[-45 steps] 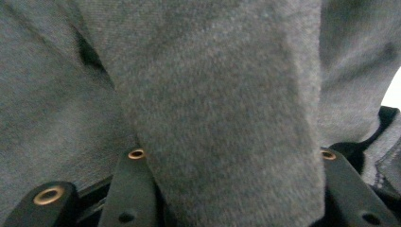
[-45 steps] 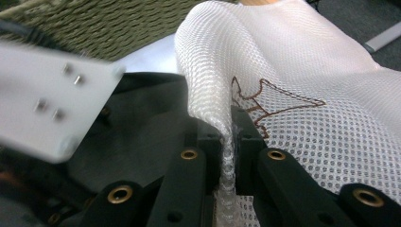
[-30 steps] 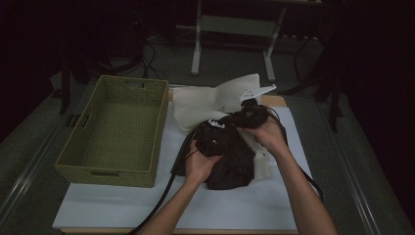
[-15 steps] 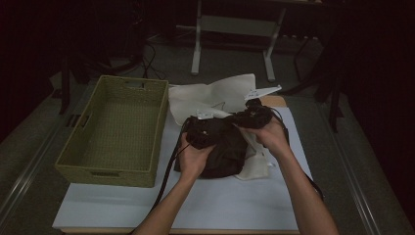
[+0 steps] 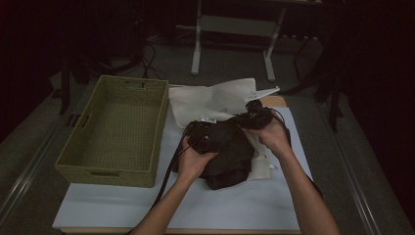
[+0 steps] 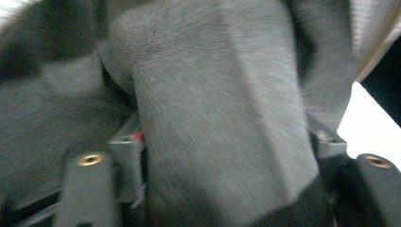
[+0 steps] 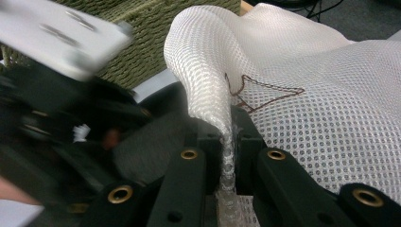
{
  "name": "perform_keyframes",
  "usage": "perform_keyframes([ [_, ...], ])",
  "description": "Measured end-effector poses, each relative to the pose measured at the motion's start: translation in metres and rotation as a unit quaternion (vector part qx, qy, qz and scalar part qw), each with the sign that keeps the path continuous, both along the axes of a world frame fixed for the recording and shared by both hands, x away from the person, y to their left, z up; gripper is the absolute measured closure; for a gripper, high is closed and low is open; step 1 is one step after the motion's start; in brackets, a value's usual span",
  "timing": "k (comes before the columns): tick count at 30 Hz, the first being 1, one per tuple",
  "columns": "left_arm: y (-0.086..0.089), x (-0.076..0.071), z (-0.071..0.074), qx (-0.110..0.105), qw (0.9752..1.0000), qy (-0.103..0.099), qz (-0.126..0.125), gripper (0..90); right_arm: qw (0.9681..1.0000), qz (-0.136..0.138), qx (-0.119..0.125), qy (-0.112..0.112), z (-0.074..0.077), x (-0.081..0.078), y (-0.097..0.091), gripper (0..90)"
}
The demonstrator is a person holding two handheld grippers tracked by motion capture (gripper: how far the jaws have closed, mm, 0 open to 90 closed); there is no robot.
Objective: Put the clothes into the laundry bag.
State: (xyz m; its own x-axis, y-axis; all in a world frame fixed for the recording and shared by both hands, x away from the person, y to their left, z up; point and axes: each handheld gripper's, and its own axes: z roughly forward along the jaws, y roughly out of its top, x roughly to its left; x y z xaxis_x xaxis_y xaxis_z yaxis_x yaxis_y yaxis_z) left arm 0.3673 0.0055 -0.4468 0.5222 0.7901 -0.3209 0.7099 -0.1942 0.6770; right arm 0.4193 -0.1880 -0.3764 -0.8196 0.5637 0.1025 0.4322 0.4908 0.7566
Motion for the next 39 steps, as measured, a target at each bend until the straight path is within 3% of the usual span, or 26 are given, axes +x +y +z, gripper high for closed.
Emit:
perform_keyframes([
  [5,0.019,-0.015,0.013,0.012,0.9996,-0.023,-0.005,20.3,1.0000,0.000,-0.004,-0.002,-0.001,0.000,0.002,84.8],
  [9,0.029,-0.021,0.013,0.011,0.9995,-0.030,-0.006,16.7,1.0000,-0.002,-0.003,-0.001,-0.002,0.000,0.002,84.8],
  [14,0.023,-0.023,-0.018,0.018,0.9993,0.005,-0.033,14.3,1.0000,-0.003,0.002,0.002,-0.003,0.001,0.004,84.8],
  [15,0.023,-0.023,-0.018,0.018,0.9993,0.005,-0.033,14.2,1.0000,-0.002,0.003,0.002,-0.003,0.001,0.005,84.8],
  [17,0.002,-0.022,-0.038,0.028,0.9975,0.020,-0.061,14.2,1.0000,-0.003,0.004,0.003,-0.002,0.001,0.006,84.8],
  [19,-0.009,-0.019,-0.044,0.035,0.9976,0.023,-0.056,15.5,1.0000,-0.003,0.006,0.004,-0.002,0.000,0.006,84.8],
  [21,-0.018,-0.015,-0.048,0.052,0.9979,0.019,-0.032,21.6,0.9999,-0.001,0.011,0.003,-0.002,0.000,0.005,84.9],
  [24,-0.024,-0.007,-0.053,0.059,0.9980,0.022,-0.006,51.0,0.9998,0.001,0.018,0.001,0.000,-0.002,0.005,84.9],
  [27,-0.025,-0.004,-0.051,0.054,0.9985,0.012,0.000,69.1,0.9999,0.002,0.016,-0.001,0.001,-0.003,0.004,84.9],
  [28,-0.023,-0.001,-0.046,0.039,0.9992,0.005,0.007,71.1,0.9999,0.002,0.010,-0.003,0.001,-0.004,0.004,84.9],
  [30,-0.023,-0.001,-0.046,0.039,0.9992,0.005,0.007,72.1,1.0000,0.001,0.006,-0.004,0.000,-0.004,0.003,84.9],
  [31,-0.018,0.003,-0.036,0.010,0.9995,-0.021,0.022,73.2,1.0000,0.003,0.004,-0.001,-0.002,-0.005,0.002,84.9],
  [32,-0.015,0.004,-0.033,-0.002,0.9992,-0.027,0.030,73.5,1.0000,0.001,0.004,0.000,-0.003,-0.005,0.001,84.9],
  [33,-0.015,0.004,-0.033,-0.002,0.9992,-0.027,0.030,73.8,1.0000,0.002,0.003,0.000,-0.004,-0.005,0.000,84.9],
  [34,-0.009,0.005,-0.025,-0.015,0.9979,-0.041,0.048,73.9,1.0000,0.001,0.004,0.001,-0.006,-0.006,-0.002,84.9],
  [35,-0.009,0.005,-0.025,-0.015,0.9979,-0.041,0.048,74.0,1.0000,0.001,0.004,0.001,-0.006,-0.006,-0.002,84.9],
  [36,-0.004,0.007,-0.019,-0.023,0.9965,-0.054,0.060,74.0,1.0000,-0.002,0.005,0.002,-0.008,-0.006,-0.005,84.8],
  [39,-0.001,0.009,-0.017,-0.029,0.9957,-0.059,0.065,73.9,0.9999,0.002,0.013,0.009,-0.008,-0.006,-0.007,85.0],
])
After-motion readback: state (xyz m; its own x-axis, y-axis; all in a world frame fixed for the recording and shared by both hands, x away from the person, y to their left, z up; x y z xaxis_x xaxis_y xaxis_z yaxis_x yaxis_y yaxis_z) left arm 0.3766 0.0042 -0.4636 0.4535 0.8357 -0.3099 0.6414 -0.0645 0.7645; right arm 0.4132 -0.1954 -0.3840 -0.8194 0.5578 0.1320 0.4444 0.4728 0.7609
